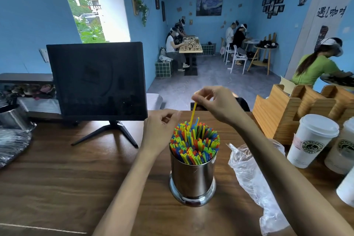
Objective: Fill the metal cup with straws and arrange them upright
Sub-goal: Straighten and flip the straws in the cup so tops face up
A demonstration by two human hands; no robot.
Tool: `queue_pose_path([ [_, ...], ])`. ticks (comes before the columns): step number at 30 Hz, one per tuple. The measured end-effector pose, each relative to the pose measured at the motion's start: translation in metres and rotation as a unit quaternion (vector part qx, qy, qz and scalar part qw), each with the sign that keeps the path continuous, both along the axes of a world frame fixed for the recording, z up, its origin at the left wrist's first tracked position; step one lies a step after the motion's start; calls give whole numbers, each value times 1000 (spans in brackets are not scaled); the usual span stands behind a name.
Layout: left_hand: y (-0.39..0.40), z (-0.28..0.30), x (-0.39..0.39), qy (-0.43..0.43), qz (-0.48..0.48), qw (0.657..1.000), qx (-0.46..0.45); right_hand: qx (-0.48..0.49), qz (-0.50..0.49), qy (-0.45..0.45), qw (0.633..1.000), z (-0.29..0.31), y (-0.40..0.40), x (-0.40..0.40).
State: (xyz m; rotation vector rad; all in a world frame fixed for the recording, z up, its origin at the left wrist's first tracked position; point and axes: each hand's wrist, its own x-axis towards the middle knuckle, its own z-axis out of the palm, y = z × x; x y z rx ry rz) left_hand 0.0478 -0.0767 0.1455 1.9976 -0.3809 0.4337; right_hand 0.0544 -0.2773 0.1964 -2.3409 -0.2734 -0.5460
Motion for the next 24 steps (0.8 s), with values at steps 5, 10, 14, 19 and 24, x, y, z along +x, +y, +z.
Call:
queue_pose_path([
  [5, -3, 23, -18, 98, -57, 989, -100, 48, -28, -178, 982, 39, 12, -35],
  [10, -5, 53, -39, 276, -185, 893, -304, 22, 2, -314, 949, 35, 35, -85],
  [14, -3, 63, -43, 308, -227, 852, -356, -75, 53, -362, 928, 11, 47, -106],
  [19, 5, 64, -37, 225, -201, 871, -388, 104, 157, -225, 956, -10, 51, -117],
  [24, -2, 51, -17, 36, -97, 970, -219, 81, -69, 5, 994, -33, 3, -30],
])
